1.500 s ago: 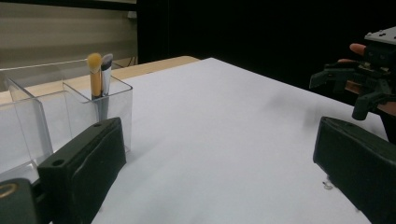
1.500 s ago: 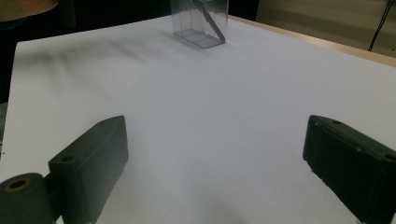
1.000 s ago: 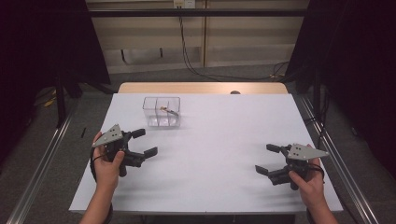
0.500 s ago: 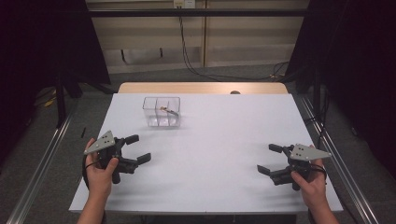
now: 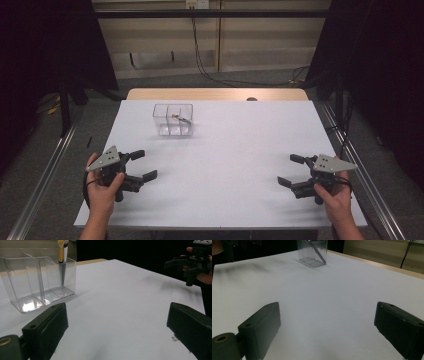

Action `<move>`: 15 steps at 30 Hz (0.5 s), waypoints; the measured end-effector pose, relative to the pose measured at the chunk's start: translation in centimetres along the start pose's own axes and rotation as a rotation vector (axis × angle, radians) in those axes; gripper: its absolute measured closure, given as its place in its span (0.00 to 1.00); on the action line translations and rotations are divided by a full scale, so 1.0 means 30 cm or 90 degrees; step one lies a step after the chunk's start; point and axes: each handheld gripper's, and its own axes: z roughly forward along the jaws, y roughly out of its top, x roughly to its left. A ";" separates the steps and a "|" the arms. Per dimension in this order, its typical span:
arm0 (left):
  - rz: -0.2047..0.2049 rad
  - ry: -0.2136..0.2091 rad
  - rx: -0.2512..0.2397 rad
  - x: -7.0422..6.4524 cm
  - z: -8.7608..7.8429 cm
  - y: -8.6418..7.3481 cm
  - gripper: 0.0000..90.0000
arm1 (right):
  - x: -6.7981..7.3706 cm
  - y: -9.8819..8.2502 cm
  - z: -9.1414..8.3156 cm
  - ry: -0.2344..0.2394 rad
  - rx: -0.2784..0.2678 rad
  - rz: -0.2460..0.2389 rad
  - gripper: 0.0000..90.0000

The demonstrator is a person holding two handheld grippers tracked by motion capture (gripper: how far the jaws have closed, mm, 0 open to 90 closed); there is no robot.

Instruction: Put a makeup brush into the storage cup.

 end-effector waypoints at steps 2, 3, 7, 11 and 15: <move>0.002 -0.001 0.000 0.001 -0.004 0.000 0.04 | -0.002 -0.002 -0.005 -0.002 0.003 0.002 0.07; 0.006 0.006 0.004 0.000 -0.004 -0.002 0.04 | -0.002 -0.003 -0.006 -0.003 0.001 0.003 0.07; 0.006 0.007 0.010 0.003 -0.006 -0.008 0.04 | -0.001 -0.004 -0.010 -0.005 -0.001 0.004 0.07; 0.009 0.013 0.006 0.001 -0.015 -0.007 0.04 | 0.003 -0.005 -0.010 -0.005 0.001 0.002 0.07; 0.003 0.021 0.002 0.004 -0.029 -0.013 0.04 | 0.003 -0.010 -0.009 -0.006 0.005 0.001 0.07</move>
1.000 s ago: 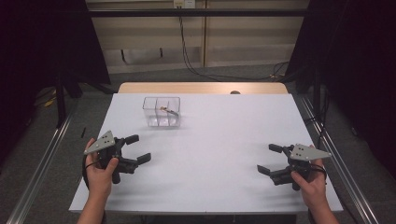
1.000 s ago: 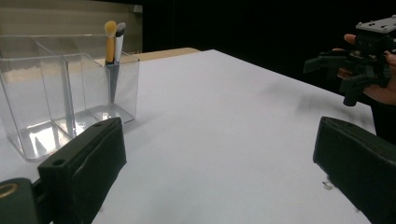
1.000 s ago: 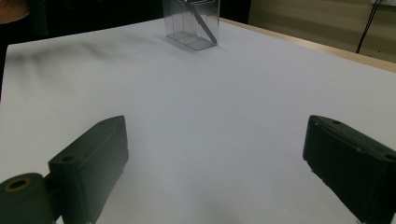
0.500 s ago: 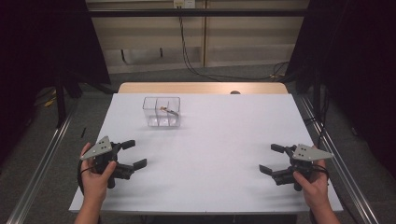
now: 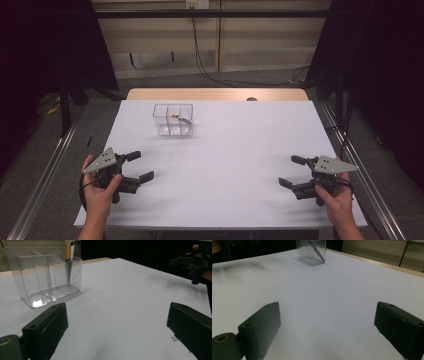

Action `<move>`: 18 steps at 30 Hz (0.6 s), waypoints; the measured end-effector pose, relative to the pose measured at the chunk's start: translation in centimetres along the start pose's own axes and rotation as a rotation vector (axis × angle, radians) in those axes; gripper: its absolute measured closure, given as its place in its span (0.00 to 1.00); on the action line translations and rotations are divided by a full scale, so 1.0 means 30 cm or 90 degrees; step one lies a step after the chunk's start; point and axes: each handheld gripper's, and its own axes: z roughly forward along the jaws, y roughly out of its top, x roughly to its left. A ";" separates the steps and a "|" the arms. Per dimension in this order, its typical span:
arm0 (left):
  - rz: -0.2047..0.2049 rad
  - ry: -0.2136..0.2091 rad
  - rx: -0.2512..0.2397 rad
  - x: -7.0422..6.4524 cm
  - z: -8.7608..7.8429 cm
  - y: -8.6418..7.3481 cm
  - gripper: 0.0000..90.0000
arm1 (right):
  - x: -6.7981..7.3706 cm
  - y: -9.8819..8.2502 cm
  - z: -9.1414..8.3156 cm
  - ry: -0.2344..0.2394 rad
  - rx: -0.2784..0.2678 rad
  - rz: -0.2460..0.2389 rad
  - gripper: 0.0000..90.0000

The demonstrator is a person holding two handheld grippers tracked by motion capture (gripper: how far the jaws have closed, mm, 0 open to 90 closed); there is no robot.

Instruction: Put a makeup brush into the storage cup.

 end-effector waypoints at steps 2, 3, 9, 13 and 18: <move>0.004 0.002 -0.001 0.002 -0.007 0.001 0.04 | -0.001 -0.003 0.000 -0.001 0.003 0.001 0.07; 0.004 0.002 -0.004 0.001 -0.010 0.001 0.04 | -0.001 -0.003 0.000 -0.001 0.003 0.001 0.07; 0.005 0.006 -0.003 -0.006 -0.017 -0.002 0.04 | -0.003 -0.004 0.007 -0.001 0.006 -0.001 0.07; 0.004 0.005 -0.004 -0.004 -0.015 -0.004 0.04 | -0.007 -0.006 0.008 -0.001 0.008 0.001 0.07; 0.001 0.008 -0.005 0.000 -0.019 -0.006 0.04 | -0.011 -0.011 0.011 0.000 0.011 0.000 0.07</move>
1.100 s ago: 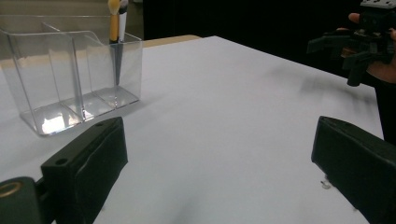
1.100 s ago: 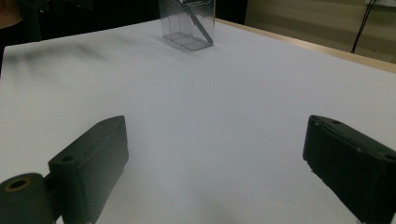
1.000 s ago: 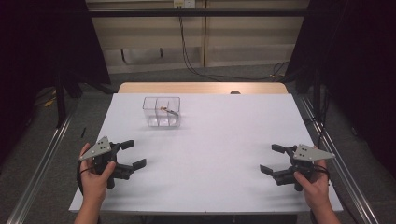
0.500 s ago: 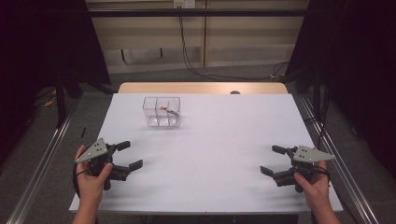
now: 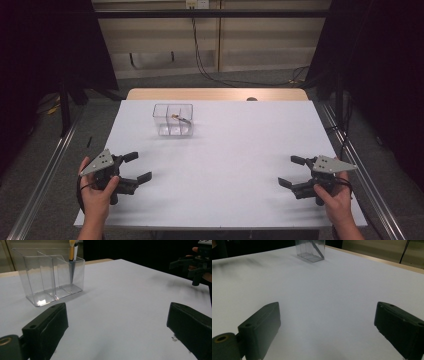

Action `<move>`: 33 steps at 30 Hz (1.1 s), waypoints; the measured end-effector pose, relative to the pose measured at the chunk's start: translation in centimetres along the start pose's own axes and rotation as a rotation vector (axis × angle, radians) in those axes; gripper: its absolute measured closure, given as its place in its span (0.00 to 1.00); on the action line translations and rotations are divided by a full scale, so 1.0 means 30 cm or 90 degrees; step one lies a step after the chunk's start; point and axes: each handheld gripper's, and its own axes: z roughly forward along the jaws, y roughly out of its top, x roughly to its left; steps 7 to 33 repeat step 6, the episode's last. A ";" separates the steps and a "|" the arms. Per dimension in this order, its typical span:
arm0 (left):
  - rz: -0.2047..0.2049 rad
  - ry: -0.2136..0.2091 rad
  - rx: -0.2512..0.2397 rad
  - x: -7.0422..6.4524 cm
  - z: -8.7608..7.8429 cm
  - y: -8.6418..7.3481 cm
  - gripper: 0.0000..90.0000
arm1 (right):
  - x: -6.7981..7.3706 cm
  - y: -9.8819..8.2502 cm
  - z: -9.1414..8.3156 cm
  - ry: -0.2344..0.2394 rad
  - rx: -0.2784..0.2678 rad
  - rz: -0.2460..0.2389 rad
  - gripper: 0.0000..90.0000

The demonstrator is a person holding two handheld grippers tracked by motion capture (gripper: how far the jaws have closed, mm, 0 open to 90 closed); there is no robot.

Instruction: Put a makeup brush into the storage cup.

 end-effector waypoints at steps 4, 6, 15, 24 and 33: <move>0.002 0.003 -0.006 -0.001 -0.004 0.001 0.04 | -0.001 -0.001 0.002 0.000 0.001 -0.001 0.07; 0.000 0.001 -0.008 -0.002 -0.004 0.001 0.04 | -0.001 -0.001 0.002 0.000 0.001 -0.002 0.07; 0.000 0.001 -0.008 -0.002 -0.004 0.001 0.04 | -0.001 -0.001 0.002 0.000 0.001 -0.002 0.07; 0.000 0.001 -0.008 -0.002 -0.004 0.001 0.04 | -0.001 -0.001 0.002 0.000 0.001 -0.002 0.07; 0.000 0.001 -0.008 -0.002 -0.004 0.001 0.04 | -0.001 -0.001 0.002 0.000 0.001 -0.002 0.07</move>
